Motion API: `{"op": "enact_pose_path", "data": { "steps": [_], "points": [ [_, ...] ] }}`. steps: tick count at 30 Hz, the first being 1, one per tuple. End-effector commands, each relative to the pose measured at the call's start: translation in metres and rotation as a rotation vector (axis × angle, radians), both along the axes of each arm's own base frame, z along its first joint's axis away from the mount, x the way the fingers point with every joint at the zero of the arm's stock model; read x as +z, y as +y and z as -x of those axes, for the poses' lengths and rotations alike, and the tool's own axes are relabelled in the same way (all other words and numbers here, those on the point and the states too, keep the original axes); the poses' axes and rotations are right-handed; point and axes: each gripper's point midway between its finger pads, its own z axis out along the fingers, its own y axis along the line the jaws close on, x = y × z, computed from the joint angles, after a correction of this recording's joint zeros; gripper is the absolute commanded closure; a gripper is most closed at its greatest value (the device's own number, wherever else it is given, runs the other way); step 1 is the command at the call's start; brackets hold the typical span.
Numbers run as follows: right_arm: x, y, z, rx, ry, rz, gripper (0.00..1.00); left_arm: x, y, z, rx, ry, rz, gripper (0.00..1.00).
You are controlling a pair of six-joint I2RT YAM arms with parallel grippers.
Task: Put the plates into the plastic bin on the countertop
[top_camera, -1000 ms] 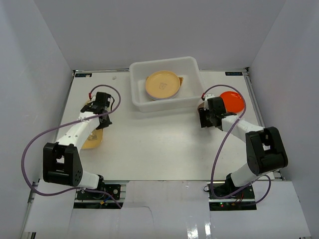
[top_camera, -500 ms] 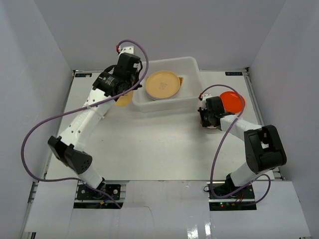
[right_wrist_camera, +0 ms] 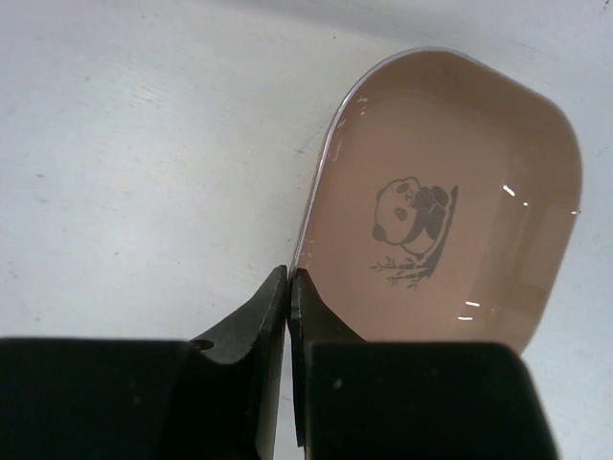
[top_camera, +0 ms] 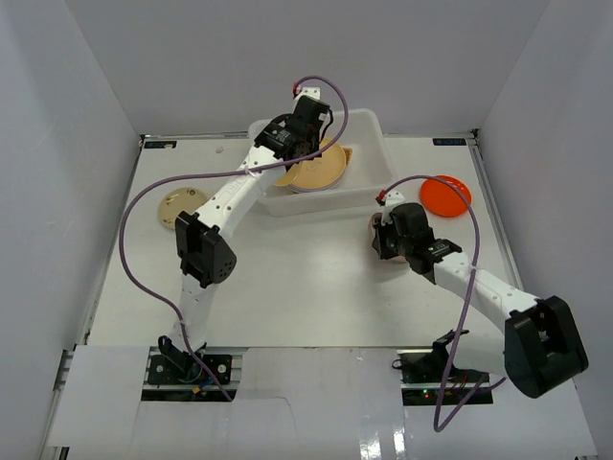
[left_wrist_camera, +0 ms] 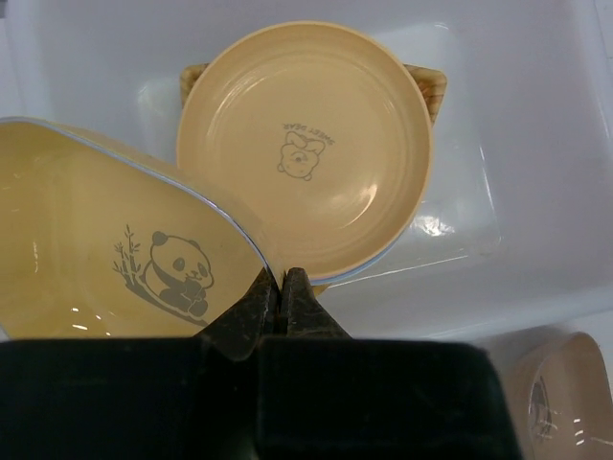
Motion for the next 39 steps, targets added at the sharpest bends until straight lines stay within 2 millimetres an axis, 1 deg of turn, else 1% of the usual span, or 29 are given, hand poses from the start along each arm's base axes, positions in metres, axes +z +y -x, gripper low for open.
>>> {"op": "enact_pose_path", "data": {
  "steps": [1,2,3,4,5,6,9,10,12,13,16,17,19,20,23,24,26,27,29,30,31,32,33,34,35,36,37,38,39],
  "points": [
    [0.016,0.004,0.012,-0.016,-0.015,-0.045,0.92,0.039,-0.03,-0.014,-0.076,-0.138,0.083,1.0],
    [0.026,0.005,0.014,-0.018,-0.043,-0.055,0.92,0.034,-0.036,-0.018,-0.088,-0.14,0.082,1.0],
    [0.03,0.007,0.017,-0.017,-0.045,-0.064,0.92,0.024,-0.044,-0.023,-0.098,-0.137,0.078,1.0],
    [0.033,0.014,0.022,0.008,-0.05,-0.07,0.92,0.024,-0.052,-0.028,-0.115,-0.157,0.081,1.0],
    [0.042,0.017,0.024,0.012,-0.072,-0.081,0.92,0.019,-0.058,-0.031,-0.13,-0.161,0.083,1.0],
    [0.045,0.024,0.03,0.032,-0.071,-0.084,0.92,0.012,-0.066,-0.037,-0.14,-0.162,0.084,1.0],
    [0.056,0.033,0.04,0.061,-0.089,-0.102,0.92,0.005,-0.08,-0.045,-0.168,-0.183,0.1,1.0],
    [0.059,0.036,0.042,0.068,-0.092,-0.108,0.92,-0.002,-0.085,-0.051,-0.176,-0.191,0.099,1.0],
    [0.068,0.04,0.045,0.08,-0.113,-0.116,0.92,-0.011,-0.091,-0.055,-0.192,-0.194,0.097,1.0],
    [0.071,0.039,0.047,0.082,-0.117,-0.113,0.92,-0.019,-0.094,-0.059,-0.198,-0.195,0.089,1.0],
    [0.086,0.039,0.048,0.085,-0.153,-0.123,0.92,-0.031,-0.095,-0.066,-0.198,-0.202,0.061,1.0],
    [0.091,0.037,0.05,0.084,-0.162,-0.123,0.92,-0.038,-0.096,-0.068,-0.201,-0.2,0.048,0.92],
    [0.104,0.036,0.05,0.083,-0.189,-0.133,0.92,-0.038,-0.098,-0.071,-0.2,-0.213,0.054,0.77],
    [0.11,0.034,0.05,0.077,-0.203,-0.129,0.92,-0.036,-0.099,-0.071,-0.201,-0.217,0.061,0.61],
    [0.131,0.031,0.047,0.064,-0.242,-0.137,0.92,-0.023,-0.103,-0.072,-0.209,-0.245,0.096,0.35],
    [0.135,0.031,0.046,0.067,-0.253,-0.136,0.92,-0.012,-0.103,-0.071,-0.212,-0.264,0.113,0.24],
    [0.151,0.034,0.041,0.07,-0.284,-0.145,0.92,0.003,-0.103,-0.069,-0.218,-0.286,0.134,0.17],
    [0.156,0.035,0.038,0.074,-0.295,-0.138,0.92,0.022,-0.102,-0.066,-0.221,-0.315,0.154,0.13],
    [0.171,0.04,0.032,0.084,-0.32,-0.141,0.92,0.046,-0.099,-0.062,-0.223,-0.352,0.178,0.1],
    [0.178,0.044,0.029,0.094,-0.336,-0.149,0.92,0.06,-0.096,-0.06,-0.22,-0.375,0.19,0.1],
    [0.179,0.048,0.024,0.112,-0.343,-0.132,0.92,0.088,-0.084,-0.056,-0.207,-0.412,0.212,0.1],
    [0.183,0.051,0.021,0.121,-0.356,-0.131,0.92,0.103,-0.076,-0.054,-0.19,-0.434,0.22,0.1],
    [0.198,0.056,0.017,0.132,-0.383,-0.137,0.92,0.105,-0.067,-0.053,-0.175,-0.432,0.216,0.1],
    [0.204,0.06,0.012,0.162,-0.409,-0.115,0.92,0.133,-0.046,-0.046,-0.144,-0.465,0.239,0.11],
    [0.198,0.069,0.003,0.179,-0.399,-0.093,0.92,0.137,-0.031,-0.044,-0.115,-0.462,0.24,0.12],
    [0.212,0.073,-0.005,0.192,-0.44,-0.074,0.92,0.136,-0.005,-0.048,-0.06,-0.451,0.236,0.12],
    [0.214,0.075,-0.011,0.198,-0.44,-0.051,0.92,0.128,0.02,-0.04,-0.026,-0.412,0.23,0.13],
    [0.209,0.08,-0.021,0.203,-0.436,-0.013,0.92,0.12,0.037,-0.037,0.022,-0.378,0.272,0.14],
    [0.213,0.084,-0.027,0.207,-0.453,-0.012,0.92,0.109,0.058,-0.034,0.056,-0.334,0.291,0.15]
  ]
}}
